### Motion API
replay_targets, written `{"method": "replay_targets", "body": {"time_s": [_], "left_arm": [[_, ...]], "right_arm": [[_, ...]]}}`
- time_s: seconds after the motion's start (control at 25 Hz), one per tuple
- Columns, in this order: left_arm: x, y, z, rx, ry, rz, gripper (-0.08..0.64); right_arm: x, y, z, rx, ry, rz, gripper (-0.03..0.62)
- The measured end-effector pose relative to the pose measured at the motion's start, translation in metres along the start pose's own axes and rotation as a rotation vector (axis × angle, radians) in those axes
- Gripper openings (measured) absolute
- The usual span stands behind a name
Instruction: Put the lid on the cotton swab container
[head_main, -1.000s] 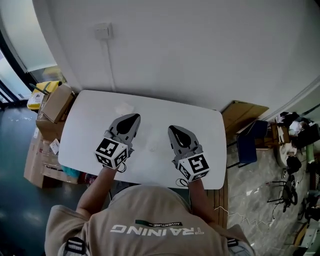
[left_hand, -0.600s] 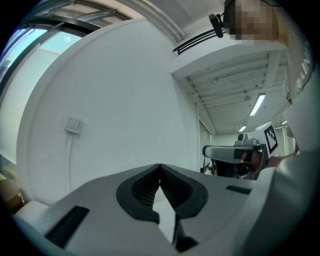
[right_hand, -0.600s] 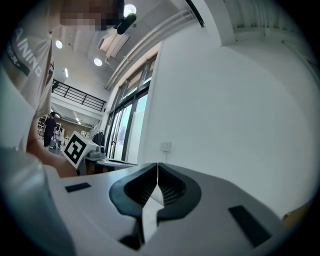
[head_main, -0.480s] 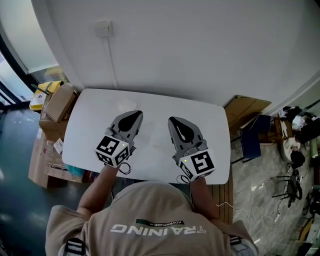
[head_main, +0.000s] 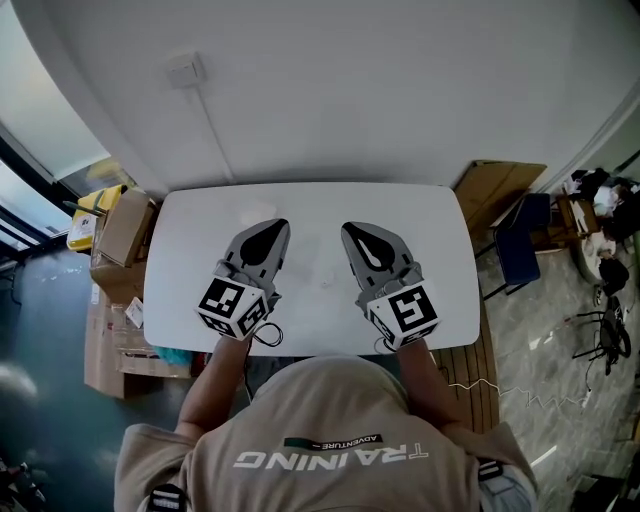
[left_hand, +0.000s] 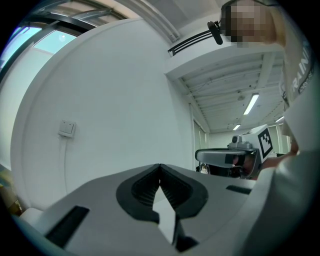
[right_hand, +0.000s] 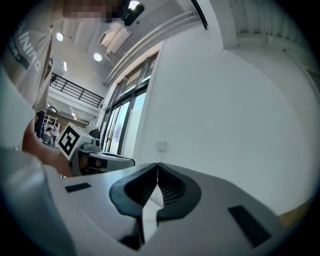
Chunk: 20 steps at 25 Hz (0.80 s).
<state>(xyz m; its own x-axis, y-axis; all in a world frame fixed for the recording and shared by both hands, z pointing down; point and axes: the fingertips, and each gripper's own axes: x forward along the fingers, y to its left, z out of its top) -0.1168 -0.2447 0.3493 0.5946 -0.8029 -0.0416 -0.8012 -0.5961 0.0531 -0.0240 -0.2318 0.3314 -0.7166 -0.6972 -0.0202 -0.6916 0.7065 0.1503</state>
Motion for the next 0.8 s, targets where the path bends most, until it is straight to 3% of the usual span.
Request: {"method": "replay_targets", "body": {"time_s": [0.44,0.8], "left_arm": [[0.005,-0.004,-0.019,-0.001,0.058,-0.038,0.013],[-0.005,0.000,-0.028,-0.027,0.059,-0.019,0.012]], "right_arm": [[-0.006,-0.009,-0.021,0.028,0.044,-0.035,0.018],[-0.010,-0.006,-0.035,0.060,0.059,-0.055,0.018]]}}
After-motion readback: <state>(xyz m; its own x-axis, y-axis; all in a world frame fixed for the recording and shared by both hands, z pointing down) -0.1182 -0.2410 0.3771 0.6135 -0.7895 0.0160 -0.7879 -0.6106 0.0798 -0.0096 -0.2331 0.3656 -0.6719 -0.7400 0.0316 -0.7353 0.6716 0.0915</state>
